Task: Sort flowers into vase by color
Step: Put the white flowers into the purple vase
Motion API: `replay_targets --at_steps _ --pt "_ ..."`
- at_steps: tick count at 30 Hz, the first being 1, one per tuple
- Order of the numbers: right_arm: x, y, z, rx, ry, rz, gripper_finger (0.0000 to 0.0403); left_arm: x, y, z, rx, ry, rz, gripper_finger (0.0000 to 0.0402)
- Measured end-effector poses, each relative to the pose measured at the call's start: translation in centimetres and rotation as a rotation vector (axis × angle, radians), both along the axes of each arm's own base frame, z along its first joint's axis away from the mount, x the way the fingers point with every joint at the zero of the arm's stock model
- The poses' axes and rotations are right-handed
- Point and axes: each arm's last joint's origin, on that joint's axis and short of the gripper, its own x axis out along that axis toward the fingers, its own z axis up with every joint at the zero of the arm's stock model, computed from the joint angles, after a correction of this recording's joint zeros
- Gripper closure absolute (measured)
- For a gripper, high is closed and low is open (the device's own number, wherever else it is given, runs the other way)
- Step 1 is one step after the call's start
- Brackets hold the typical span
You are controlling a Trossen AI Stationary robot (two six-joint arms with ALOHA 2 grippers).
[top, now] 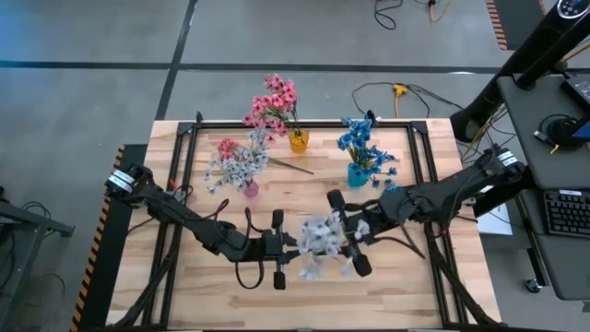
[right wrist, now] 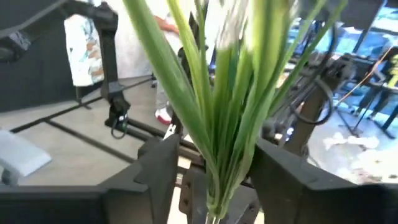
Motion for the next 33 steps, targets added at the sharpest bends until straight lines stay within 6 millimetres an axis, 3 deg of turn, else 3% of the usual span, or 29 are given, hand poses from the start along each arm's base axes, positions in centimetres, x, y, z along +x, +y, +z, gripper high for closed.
replay_targets --at_steps 11,22,33 --pt "-3.2 -1.6 1.7 0.023 0.064 -0.101 0.0165 -2.8 1.9 -0.2 -0.006 0.036 0.129 0.0399" --pt "-3.3 -1.7 1.1 0.034 0.128 -0.106 0.0161 -8.3 5.6 -2.6 -0.066 0.031 0.405 0.0400" --pt "-3.2 -1.6 0.6 0.023 0.145 -0.107 0.0161 -11.0 7.2 -5.6 0.142 0.078 0.430 0.0400"
